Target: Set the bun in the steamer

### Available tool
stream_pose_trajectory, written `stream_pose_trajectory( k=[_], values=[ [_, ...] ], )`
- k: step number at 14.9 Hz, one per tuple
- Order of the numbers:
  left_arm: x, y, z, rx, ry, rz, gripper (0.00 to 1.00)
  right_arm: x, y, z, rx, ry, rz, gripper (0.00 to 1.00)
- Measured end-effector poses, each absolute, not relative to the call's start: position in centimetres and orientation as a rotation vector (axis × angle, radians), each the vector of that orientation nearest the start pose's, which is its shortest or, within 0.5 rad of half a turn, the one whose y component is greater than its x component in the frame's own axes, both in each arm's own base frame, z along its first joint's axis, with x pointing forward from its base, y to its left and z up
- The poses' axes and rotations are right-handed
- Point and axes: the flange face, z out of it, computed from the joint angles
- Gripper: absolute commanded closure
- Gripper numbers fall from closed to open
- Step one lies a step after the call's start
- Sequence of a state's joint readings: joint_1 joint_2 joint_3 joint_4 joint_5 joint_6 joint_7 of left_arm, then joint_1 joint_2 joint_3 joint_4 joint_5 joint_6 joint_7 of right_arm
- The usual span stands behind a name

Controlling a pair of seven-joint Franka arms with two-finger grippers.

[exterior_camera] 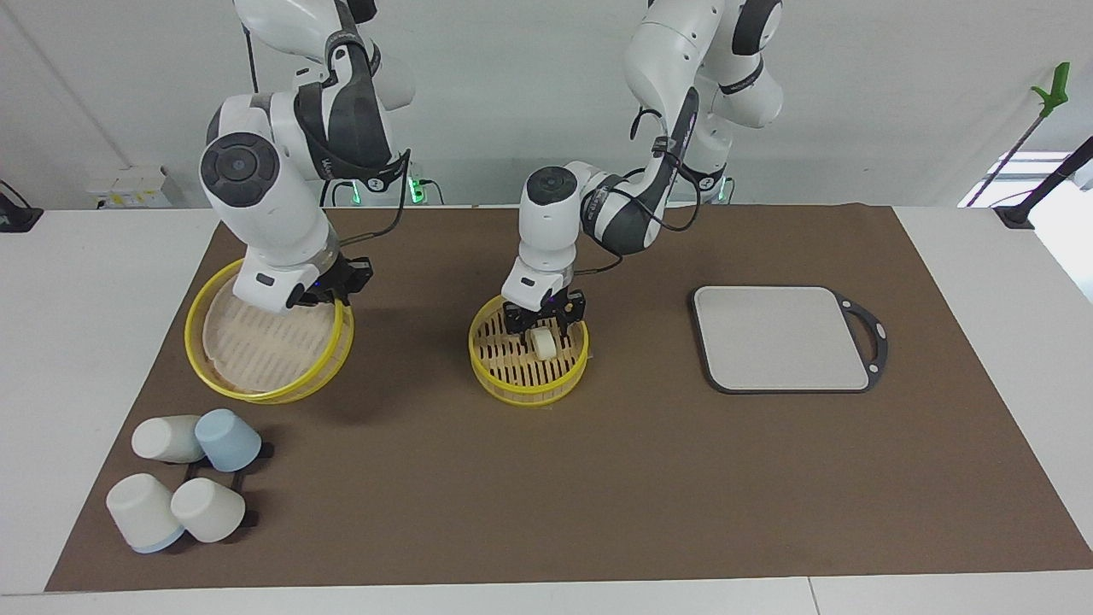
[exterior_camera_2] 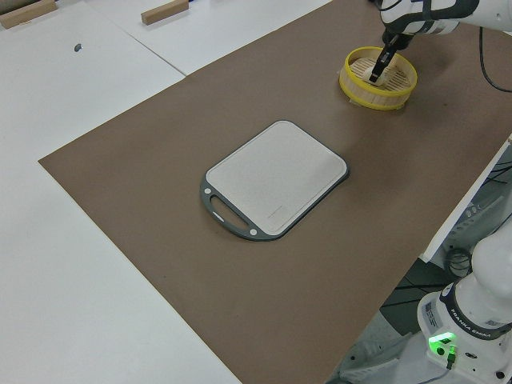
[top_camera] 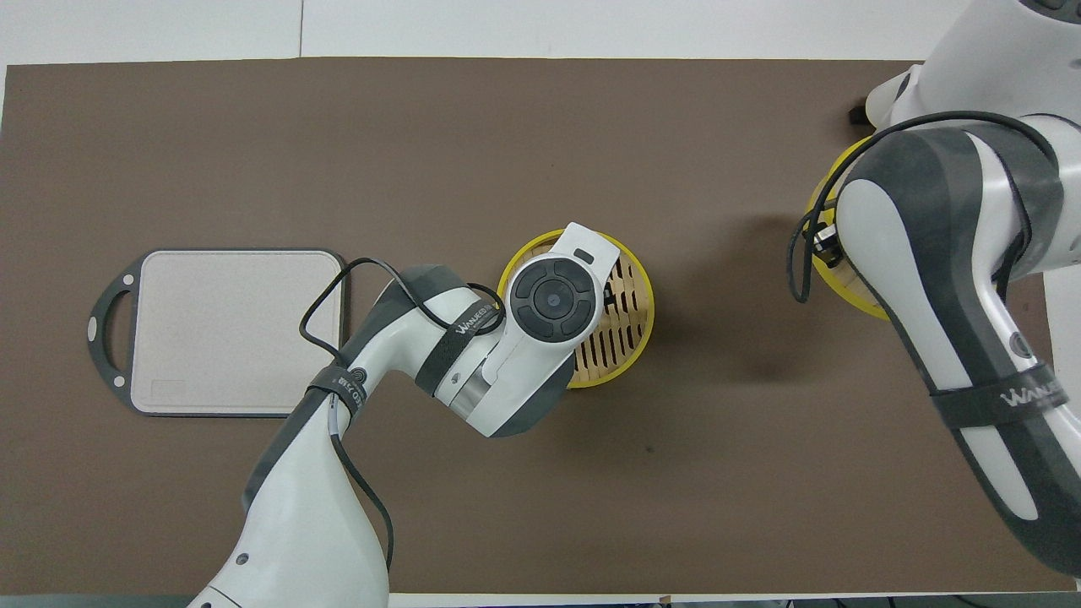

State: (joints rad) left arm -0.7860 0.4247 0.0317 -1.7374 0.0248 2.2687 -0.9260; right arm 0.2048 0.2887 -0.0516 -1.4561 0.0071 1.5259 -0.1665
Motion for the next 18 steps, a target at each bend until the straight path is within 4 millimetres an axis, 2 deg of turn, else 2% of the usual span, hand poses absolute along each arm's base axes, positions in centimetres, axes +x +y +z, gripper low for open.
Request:
stream_pose_trajectory(
  k=[2, 3, 4, 5, 6, 8, 10, 12, 14, 16, 18],
  values=[
    [48.9, -45.2, 35.6, -3.172, -0.261, -0.141, 0.0, 61.4, 15.5, 50.8, -3.089, -0.404, 0.229, 1.0],
    [49.4, -44.0, 37.2, -3.159, -0.29, -0.13, 0.0, 60.8, 19.0, 50.9, -3.096, -0.348, 0.186, 1.0],
    [50.3, -41.9, 39.5, -3.143, -0.32, -0.117, 0.0, 60.1, 22.4, 50.9, -3.105, -0.291, 0.144, 1.0],
    [51.4, -39.0, 42.3, -3.129, -0.333, -0.1, 0.0, 59.3, 25.3, 50.6, -3.108, -0.241, 0.112, 1.0],
    [52.5, -35.3, 45.2, -3.118, -0.333, -0.082, 0.0, 58.8, 27.4, 50.3, -3.105, -0.202, 0.092, 1.0],
    [54.4, -26.6, 50.4, -3.108, -0.304, -0.053, 0.0, 58.7, 29.0, 49.7, -3.078, -0.151, 0.06, 1.0],
    [55.4, -17.4, 53.9, -3.106, -0.259, -0.022, 0.0, 58.8, 30.0, 48.7, -3.052, -0.108, 0.016, 1.0],
    [55.9, -10.5, 55.1, -3.106, -0.213, 0.007, 0.0, 57.7, 33.5, 47.1, -3.042, -0.084, -0.015, 1.0],
    [56.4, -5.5, 55.1, -3.108, -0.175, 0.024, 0.0, 55.4, 39.2, 44.7, -3.036, -0.095, -0.033, 1.0],
    [56.5, -2.2, 55.1, -3.11, -0.147, 0.035, 0.0, 53.0, 44.3, 41.8, -3.039, -0.092, -0.058, 1.0],
    [56.2, -1.2, 55.5, -3.111, -0.133, 0.048, 0.0, 52.0, 46.0, 40.2, -3.047, -0.112, -0.058, 1.0]
  ],
)
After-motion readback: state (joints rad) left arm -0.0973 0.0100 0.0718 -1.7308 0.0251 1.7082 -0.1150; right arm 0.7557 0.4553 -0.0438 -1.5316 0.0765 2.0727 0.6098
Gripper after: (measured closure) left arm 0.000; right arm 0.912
